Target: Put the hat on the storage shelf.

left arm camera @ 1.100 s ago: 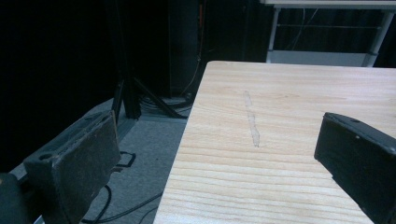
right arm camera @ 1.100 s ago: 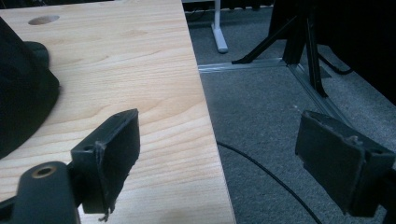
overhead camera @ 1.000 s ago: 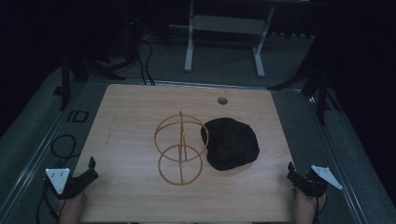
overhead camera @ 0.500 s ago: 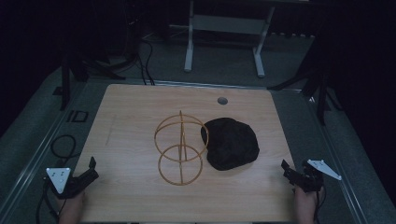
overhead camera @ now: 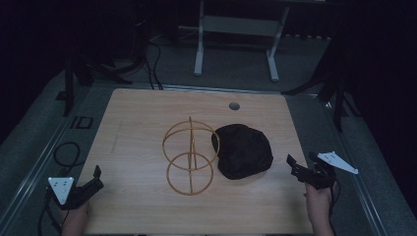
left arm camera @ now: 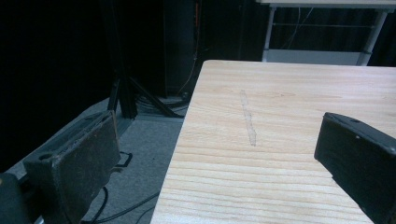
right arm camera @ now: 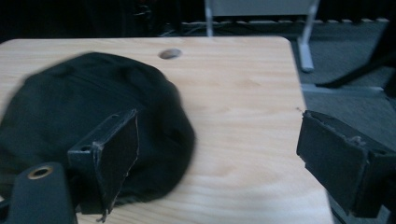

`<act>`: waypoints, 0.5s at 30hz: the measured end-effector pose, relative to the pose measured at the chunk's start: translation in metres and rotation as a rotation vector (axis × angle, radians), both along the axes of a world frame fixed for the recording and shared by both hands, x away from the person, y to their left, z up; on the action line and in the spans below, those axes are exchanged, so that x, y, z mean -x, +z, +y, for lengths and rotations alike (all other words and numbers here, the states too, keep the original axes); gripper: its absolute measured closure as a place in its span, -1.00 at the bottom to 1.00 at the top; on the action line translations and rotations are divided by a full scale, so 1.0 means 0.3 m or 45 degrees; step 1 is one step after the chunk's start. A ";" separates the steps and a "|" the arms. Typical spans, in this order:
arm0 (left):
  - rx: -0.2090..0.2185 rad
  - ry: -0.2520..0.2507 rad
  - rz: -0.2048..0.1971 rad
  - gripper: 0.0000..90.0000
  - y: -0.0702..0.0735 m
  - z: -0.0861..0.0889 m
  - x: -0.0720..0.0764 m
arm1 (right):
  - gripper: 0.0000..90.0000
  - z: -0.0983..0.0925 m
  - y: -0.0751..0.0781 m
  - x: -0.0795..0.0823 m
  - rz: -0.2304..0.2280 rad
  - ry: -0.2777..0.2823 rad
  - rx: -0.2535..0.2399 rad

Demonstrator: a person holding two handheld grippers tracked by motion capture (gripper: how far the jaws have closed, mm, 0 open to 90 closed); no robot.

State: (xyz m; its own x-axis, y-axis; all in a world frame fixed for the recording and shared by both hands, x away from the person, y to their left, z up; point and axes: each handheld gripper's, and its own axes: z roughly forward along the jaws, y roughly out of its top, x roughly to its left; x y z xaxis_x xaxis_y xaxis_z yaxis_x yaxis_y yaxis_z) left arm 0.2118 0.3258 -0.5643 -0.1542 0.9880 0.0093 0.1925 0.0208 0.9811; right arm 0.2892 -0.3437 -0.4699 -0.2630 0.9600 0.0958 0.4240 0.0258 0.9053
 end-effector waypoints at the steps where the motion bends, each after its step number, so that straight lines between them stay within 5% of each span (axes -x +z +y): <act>1: -0.005 -0.001 0.000 -0.99 0.000 -0.001 0.000 | -0.72 0.015 0.014 -0.003 -0.006 0.016 0.003; 15: 0.002 -0.004 0.004 -0.99 0.000 0.000 0.000 | -0.72 0.208 0.089 -0.057 -0.028 0.267 0.093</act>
